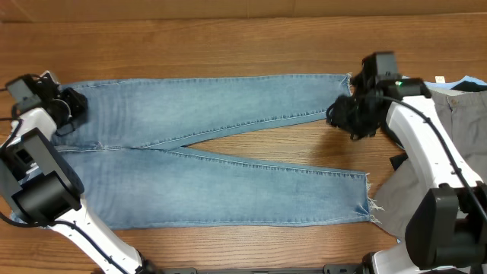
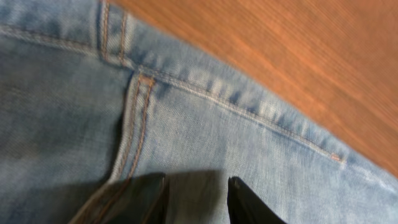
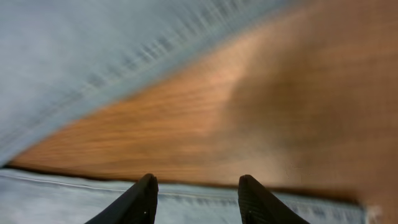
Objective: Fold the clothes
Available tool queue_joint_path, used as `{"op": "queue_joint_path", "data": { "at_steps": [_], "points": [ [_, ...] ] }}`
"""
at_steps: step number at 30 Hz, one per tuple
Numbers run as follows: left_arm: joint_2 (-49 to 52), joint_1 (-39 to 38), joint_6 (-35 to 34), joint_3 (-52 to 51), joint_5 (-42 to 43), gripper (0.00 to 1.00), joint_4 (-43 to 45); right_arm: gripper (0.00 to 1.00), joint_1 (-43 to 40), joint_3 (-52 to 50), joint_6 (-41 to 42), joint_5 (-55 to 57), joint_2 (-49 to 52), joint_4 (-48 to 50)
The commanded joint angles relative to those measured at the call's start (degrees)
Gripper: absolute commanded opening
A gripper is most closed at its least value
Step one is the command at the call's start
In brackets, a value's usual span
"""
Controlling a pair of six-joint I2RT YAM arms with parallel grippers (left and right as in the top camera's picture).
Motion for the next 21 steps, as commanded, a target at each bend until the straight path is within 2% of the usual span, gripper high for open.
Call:
{"op": "queue_joint_path", "data": {
  "at_steps": [1,8,11,12,16,21],
  "points": [
    [0.7,0.4,3.3,9.3,2.4,0.34,-9.4,0.46,0.0,-5.8,6.4,4.8,0.8,-0.9],
    [-3.9,1.1,6.2,24.6,2.3,0.37,-28.2,0.44,-1.3,-13.0,10.9,5.0,0.8,-2.1],
    [-7.9,1.1,6.3,27.9,2.1,0.38,-32.4,0.36,-1.6,-15.8,13.9,5.1,0.8,-1.9],
    [-9.6,0.9,6.6,28.6,2.1,0.38,-33.5,0.3,-1.6,-16.7,14.5,5.2,0.8,-1.1],
    [-16.5,0.5,6.7,28.9,2.1,0.39,-36.9,0.17,-1.6,-21.6,18.8,5.2,0.8,5.7],
    [-24.5,-0.1,6.7,28.9,2.1,0.41,-41.7,0.13,-1.7,-27.8,24.4,6.3,0.8,18.9]
  ]
}}
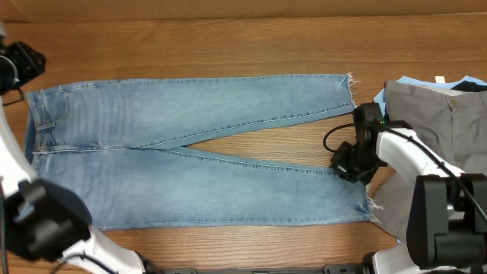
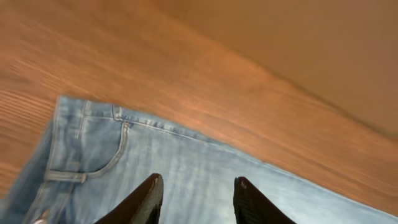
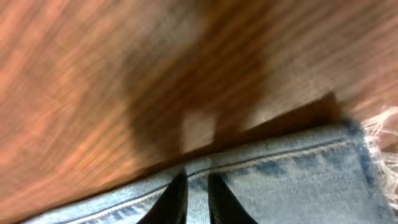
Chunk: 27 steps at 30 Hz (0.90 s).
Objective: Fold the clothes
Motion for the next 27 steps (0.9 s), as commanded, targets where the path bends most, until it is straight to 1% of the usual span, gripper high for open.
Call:
{"op": "queue_joint_path", "data": {
  "at_steps": [1,4,6,7,8,10,11,12,13,16,19,21,22,23,24,27],
  "points": [
    [-7.1,-0.5,1.5,1.4,0.8,0.41,-3.1,0.12,-0.2,-4.9,5.7,1.7,1.3,9.5],
    [-11.0,-0.5,1.5,1.4,0.4,0.46,-5.7,0.12,-0.2,-5.4,4.9,1.6,1.4,17.8],
    [-13.4,-0.4,1.3,1.4,-1.7,0.49,-7.9,0.13,-0.3,-4.6,1.9,1.4,1.4,22.8],
    [-14.3,-0.4,1.2,1.4,-3.1,0.51,-9.0,0.15,-0.3,-3.9,0.3,1.4,1.3,23.6],
    [-15.4,-0.3,0.6,1.4,-5.1,0.52,-10.4,0.21,-0.5,-2.6,-1.1,0.8,1.2,23.1],
    [-17.1,-0.1,0.2,1.4,-8.8,0.54,-13.0,0.35,-0.9,0.3,-3.9,-1.8,0.7,20.2],
    [-17.8,0.0,0.2,1.4,-10.8,0.54,-14.2,0.38,-1.2,2.1,-5.2,-2.7,0.2,17.6],
    [-18.5,0.2,-0.2,1.4,-13.3,0.55,-15.8,0.39,-1.5,4.0,-5.4,-2.9,-0.5,14.2],
    [-19.4,0.7,-2.7,1.4,-17.3,0.63,-18.5,0.39,-2.1,7.1,-6.3,-2.9,-2.2,8.0],
    [-20.0,2.3,-5.5,1.4,-18.4,0.64,-21.6,0.4,-3.1,10.9,-6.4,-2.9,-5.7,-3.0],
    [-20.0,4.2,-5.8,1.3,-18.4,0.64,-24.0,0.5,-4.6,11.4,-5.2,-0.2,-7.6,-11.2],
    [-20.0,5.3,-6.7,1.3,-18.4,0.66,-24.7,0.5,-6.0,10.6,-2.5,3.1,-7.6,-16.6],
    [-20.0,5.9,-7.1,1.3,-18.4,0.66,-24.9,0.5,-6.7,9.7,-2.1,3.8,-7.5,-17.8],
    [-20.0,6.2,-7.3,1.3,-18.3,0.71,-25.0,0.52,-7.2,8.7,-2.1,4.2,-7.5,-18.4],
    [-20.0,6.5,-7.5,1.3,-18.4,0.72,-25.1,0.54,-8.0,7.2,-2.1,4.6,-7.5,-18.6],
    [-20.0,6.7,-7.6,0.9,-18.7,0.75,-25.0,0.56,-10.5,2.3,-0.1,5.4,-7.5,-16.7]
  ]
}}
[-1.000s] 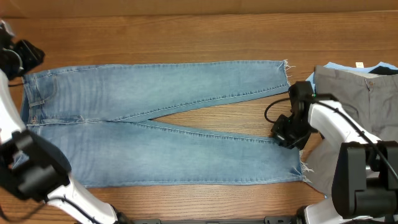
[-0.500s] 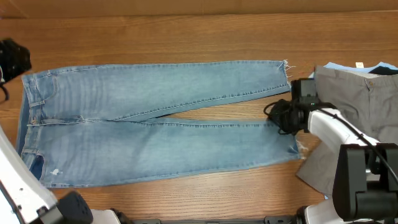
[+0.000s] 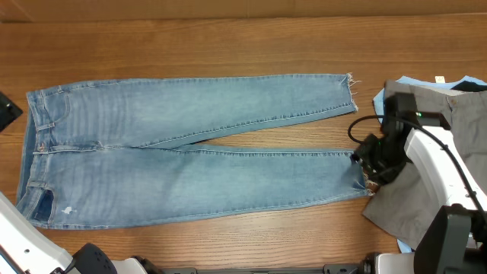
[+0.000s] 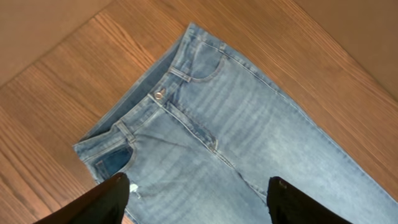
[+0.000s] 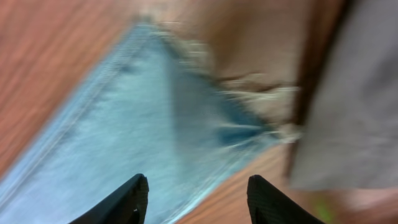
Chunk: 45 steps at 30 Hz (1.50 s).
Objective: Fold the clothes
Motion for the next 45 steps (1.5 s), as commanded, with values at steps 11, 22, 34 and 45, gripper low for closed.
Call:
{"op": "queue_joint_path", "data": {
  "at_steps": [11,22,34,45],
  "points": [
    [1.3,0.3,-3.2,-4.1,-2.0,0.75,0.6,0.47,-8.2,-15.1,0.8,-4.5,-0.1,13.1],
    [3.0,3.3,-3.8,-13.3,-2.4,0.68,0.5,0.27,-7.7,-19.0,-2.5,-6.4,-0.1,21.2],
    [3.0,6.3,-3.8,-13.3,-0.9,0.68,0.5,0.39,-7.7,-8.8,-11.0,-10.7,-2.8,9.7],
    [3.0,6.3,-3.8,-13.3,-0.8,0.68,1.1,0.26,-7.7,-11.6,-11.0,-7.7,-2.9,12.2]
  ]
}}
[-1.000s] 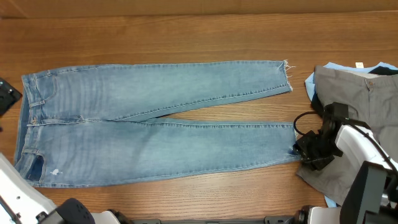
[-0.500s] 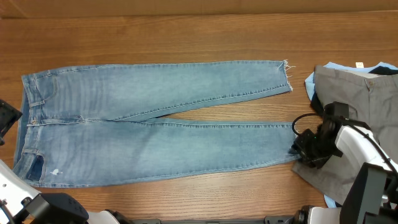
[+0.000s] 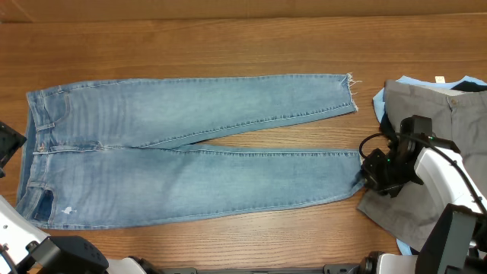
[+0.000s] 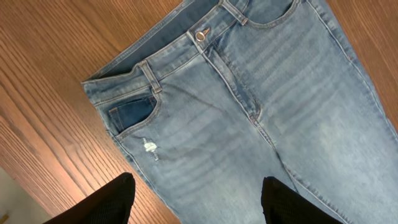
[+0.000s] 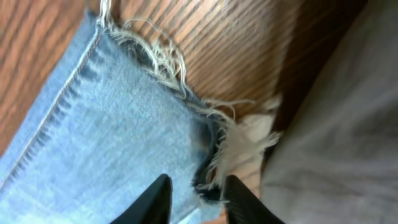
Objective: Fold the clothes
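Note:
Light blue jeans (image 3: 190,144) lie flat on the wooden table, waistband to the left and both legs running right. My right gripper (image 3: 374,169) is at the frayed hem of the near leg. In the right wrist view that gripper (image 5: 196,193) has its fingers (image 5: 158,199) drawn in on the bunched hem corner (image 5: 208,177). My left gripper (image 3: 6,143) hangs high off the table's left edge. The left wrist view shows the left gripper (image 4: 205,202) wide open above the waistband and button (image 4: 200,36), touching nothing.
A grey garment (image 3: 434,129) lies at the right, just beside the near hem, and fills the right of the right wrist view (image 5: 336,124). A blue garment (image 3: 384,90) peeks out beneath it. Bare wood table (image 3: 228,46) lies beyond the jeans.
My right gripper was open over the near hem; its fingers have now drawn in on the frayed corner. My left gripper has shifted slightly nearer along the left edge, still open. The jeans lie unchanged.
First my left gripper sat on the waistband and my right was by the far leg's hem. Then the left was off the jeans at the far left and the right was shut at the near hem. Later the near leg lay closer to the far leg, right gripper open. Now it grips the hem corner.

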Available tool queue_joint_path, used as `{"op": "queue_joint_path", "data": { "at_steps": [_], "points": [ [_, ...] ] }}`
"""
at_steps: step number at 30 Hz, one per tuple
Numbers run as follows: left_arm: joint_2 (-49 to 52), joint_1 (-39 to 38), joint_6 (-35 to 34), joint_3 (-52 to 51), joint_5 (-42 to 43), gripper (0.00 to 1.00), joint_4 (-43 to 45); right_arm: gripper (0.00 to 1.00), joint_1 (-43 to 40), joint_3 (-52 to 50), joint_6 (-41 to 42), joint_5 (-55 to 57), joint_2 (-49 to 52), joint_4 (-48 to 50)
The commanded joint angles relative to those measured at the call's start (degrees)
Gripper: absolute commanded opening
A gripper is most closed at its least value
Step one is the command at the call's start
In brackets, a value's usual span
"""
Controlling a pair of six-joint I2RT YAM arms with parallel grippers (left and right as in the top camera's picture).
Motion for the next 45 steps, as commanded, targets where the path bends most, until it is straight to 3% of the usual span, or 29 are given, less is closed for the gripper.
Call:
{"op": "queue_joint_path", "data": {
  "at_steps": [1,8,12,13,23,28,33,39,45],
  "points": [
    [-0.3,0.0,-1.2,-0.1,0.5,0.68,0.3,0.25,0.2,-1.8,-0.7,1.5,-1.1,1.3],
    [-0.3,0.0,-1.2,-0.1,0.4,0.68,0.3,0.31,0.2,-5.6,0.4,1.3,-1.1,3.6],
    [-0.3,0.0,-1.2,-0.1,0.4,0.68,0.3,0.06,0.2,-6.3,0.9,0.4,-1.1,3.4],
    [-0.3,0.0,-1.2,-0.1,0.4,0.68,0.3,0.04,0.2,-6.2,0.9,0.4,-1.1,3.4],
    [-0.3,0.3,-1.8,-0.1,0.1,0.66,-0.6,0.04,0.2,6.1,0.2,-0.1,-3.8,-7.1],
    [-0.3,3.3,-3.4,-1.3,-0.2,0.68,-0.4,0.04,0.3,12.1,-5.4,-8.4,-5.6,-7.9],
    [-0.3,9.4,-5.7,-9.8,-1.6,0.72,2.3,0.04,0.3,13.7,-5.3,-9.7,-5.7,-6.9],
    [-0.2,17.9,-3.8,-26.4,5.1,0.71,12.1,0.04,0.3,13.7,-5.3,-9.7,-5.7,-6.8],
    [0.4,24.6,-3.7,-37.4,5.7,0.69,21.6,0.04,0.3,13.7,-5.3,-9.7,-5.7,-6.8]
  ]
}}
